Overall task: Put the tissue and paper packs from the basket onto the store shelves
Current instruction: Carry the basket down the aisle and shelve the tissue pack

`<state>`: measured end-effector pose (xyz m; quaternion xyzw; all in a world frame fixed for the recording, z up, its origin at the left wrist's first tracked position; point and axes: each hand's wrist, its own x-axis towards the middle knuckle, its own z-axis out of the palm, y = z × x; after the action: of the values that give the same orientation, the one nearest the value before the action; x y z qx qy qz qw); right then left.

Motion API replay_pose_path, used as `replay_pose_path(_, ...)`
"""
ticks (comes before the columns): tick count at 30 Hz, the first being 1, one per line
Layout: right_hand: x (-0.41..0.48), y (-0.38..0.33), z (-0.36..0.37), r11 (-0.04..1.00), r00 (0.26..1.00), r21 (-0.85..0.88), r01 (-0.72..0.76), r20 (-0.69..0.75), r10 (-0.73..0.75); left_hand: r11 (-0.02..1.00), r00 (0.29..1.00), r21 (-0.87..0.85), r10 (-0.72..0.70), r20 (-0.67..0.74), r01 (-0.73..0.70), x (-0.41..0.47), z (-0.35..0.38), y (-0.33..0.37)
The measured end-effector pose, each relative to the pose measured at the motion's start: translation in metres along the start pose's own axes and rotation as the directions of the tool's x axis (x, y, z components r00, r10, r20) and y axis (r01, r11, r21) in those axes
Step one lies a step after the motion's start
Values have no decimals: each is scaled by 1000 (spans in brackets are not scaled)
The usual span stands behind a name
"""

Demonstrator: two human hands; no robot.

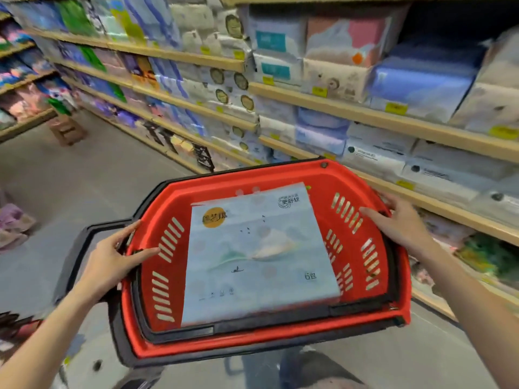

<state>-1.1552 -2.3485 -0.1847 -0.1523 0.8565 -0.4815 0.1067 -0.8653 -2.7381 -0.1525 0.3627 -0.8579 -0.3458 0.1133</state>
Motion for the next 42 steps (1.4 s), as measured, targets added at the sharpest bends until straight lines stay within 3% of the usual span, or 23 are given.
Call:
replay_pose_path(5,8,2,0,993,991,-94,-69,-124,57,997,993,-15,74,92,-73,74,25,4)
replay_pose_path(11,-5,13,10,974,944,-41,-221,-260,203,986,942,-40,164,292,-159,169,55,13)
replay_pose_path(18,-43,14,61,902,796,97,-420,-438,418,959,812,-63,268,519,-276,253,96,16)
replay_pose_path(22,-50,19,92,854,707,221,-471,-484,516,940,760,-40,298,578,-339,293,119,13)
replay_pose_path(27,-38,40,119,797,617,238,-556,-524,587,910,693,-16,327,642,-415,328,164,6)
replay_pose_path(35,1,140,169,731,549,233,-642,-525,650,928,680,4,269,682,-372,365,280,-54)
replay_pose_path(42,39,260,211,725,548,234,-648,-518,657,976,677,44,114,727,-211,425,409,-146)
